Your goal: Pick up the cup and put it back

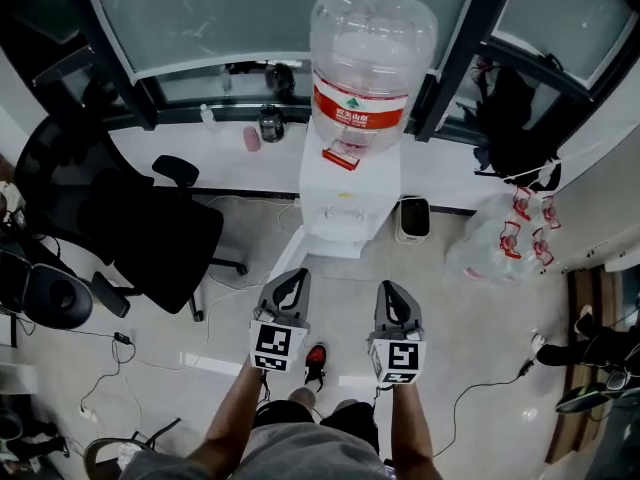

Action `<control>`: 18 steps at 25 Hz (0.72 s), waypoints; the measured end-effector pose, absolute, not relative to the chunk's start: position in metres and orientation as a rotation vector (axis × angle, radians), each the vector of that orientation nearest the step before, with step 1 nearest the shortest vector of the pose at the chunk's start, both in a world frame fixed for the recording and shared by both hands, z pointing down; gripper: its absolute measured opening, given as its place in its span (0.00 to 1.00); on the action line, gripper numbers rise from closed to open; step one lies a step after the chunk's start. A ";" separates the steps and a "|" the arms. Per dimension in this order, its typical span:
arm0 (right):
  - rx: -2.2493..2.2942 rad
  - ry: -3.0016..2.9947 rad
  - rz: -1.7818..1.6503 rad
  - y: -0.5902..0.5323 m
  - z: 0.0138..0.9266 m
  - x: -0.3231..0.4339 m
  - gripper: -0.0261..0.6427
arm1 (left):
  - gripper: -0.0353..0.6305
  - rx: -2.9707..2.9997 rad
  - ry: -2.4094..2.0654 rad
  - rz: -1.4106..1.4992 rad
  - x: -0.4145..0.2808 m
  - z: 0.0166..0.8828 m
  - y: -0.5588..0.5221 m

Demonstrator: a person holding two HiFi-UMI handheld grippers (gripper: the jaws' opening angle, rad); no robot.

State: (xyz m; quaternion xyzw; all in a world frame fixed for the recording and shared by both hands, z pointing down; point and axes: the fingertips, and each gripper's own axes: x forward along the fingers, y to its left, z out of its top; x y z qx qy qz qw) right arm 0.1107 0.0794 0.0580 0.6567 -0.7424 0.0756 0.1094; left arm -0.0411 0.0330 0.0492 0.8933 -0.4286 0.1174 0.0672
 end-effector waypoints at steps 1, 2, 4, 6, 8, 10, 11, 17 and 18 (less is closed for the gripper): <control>1.923 -2.177 0.231 0.071 0.063 0.112 0.07 | 0.09 2.688 -1.285 0.361 -0.039 0.055 0.025; 1.919 -2.175 0.235 0.063 0.068 0.113 0.07 | 0.09 2.683 -1.281 0.367 -0.037 0.061 0.017; 1.909 -2.171 0.245 0.047 0.080 0.116 0.07 | 0.09 2.671 -1.274 0.376 -0.033 0.073 0.002; 1.898 -2.164 0.251 0.031 0.094 0.120 0.07 | 0.09 2.661 -1.270 0.384 -0.027 0.086 -0.013; 1.881 -2.153 0.269 0.018 0.112 0.124 0.07 | 0.09 2.651 -1.269 0.399 -0.023 0.102 -0.026; 1.864 -2.148 0.291 0.007 0.133 0.129 0.07 | 0.09 2.639 -1.272 0.419 -0.019 0.122 -0.037; 1.854 -2.146 0.300 0.001 0.144 0.131 0.07 | 0.09 2.630 -1.275 0.427 -0.017 0.134 -0.043; 1.786 -2.156 0.335 -0.034 0.225 0.142 0.07 | 0.09 2.592 -1.281 0.465 -0.003 0.210 -0.072; 1.774 -2.160 0.342 -0.039 0.239 0.143 0.07 | 0.09 2.589 -1.280 0.467 0.000 0.222 -0.076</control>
